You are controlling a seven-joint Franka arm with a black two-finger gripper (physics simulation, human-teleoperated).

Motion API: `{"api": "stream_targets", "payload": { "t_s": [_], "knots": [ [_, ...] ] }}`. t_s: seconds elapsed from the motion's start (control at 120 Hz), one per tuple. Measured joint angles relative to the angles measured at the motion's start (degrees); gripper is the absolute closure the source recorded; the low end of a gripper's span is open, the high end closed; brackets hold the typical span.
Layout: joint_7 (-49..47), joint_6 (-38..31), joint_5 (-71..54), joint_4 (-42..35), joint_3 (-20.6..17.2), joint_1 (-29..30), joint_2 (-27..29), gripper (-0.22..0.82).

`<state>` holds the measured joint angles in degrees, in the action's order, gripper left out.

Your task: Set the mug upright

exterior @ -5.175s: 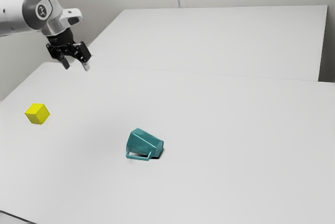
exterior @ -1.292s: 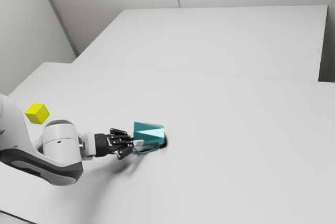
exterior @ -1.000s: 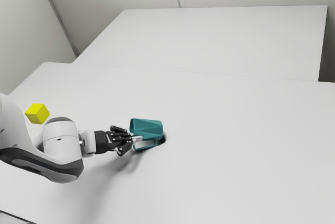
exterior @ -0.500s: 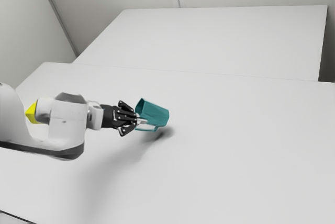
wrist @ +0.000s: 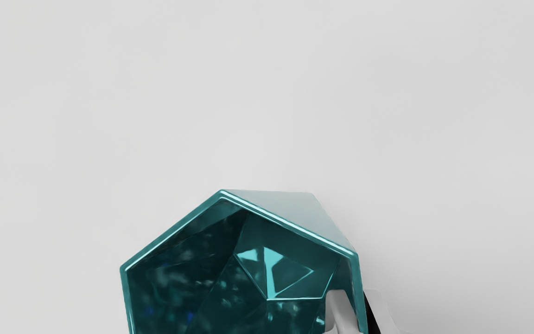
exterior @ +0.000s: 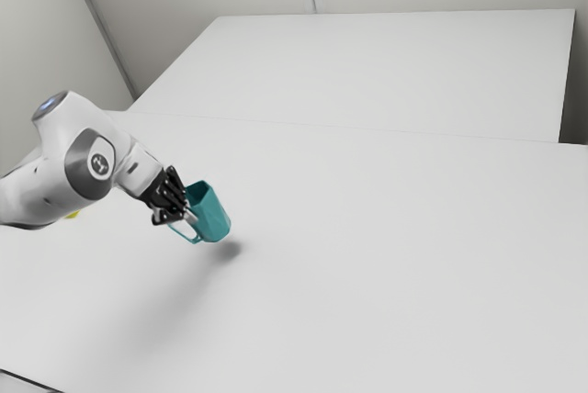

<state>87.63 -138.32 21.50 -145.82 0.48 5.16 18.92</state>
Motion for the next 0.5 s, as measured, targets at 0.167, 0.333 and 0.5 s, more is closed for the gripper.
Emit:
{"api": "stream_targets", "payload": {
  "t_s": [0.167, 0.333, 0.5],
  "knots": [
    [-16.41, 2.16, -6.46, 0.3, 0.03, 2.53, -1.08, 0.79],
    [-28.94, 2.71, -8.29, 2.08, 0.24, 2.74, -3.23, 0.79],
    [-38.52, 2.97, -8.87, 5.54, 0.36, 2.5, -6.09, 0.79]
  ]
}}
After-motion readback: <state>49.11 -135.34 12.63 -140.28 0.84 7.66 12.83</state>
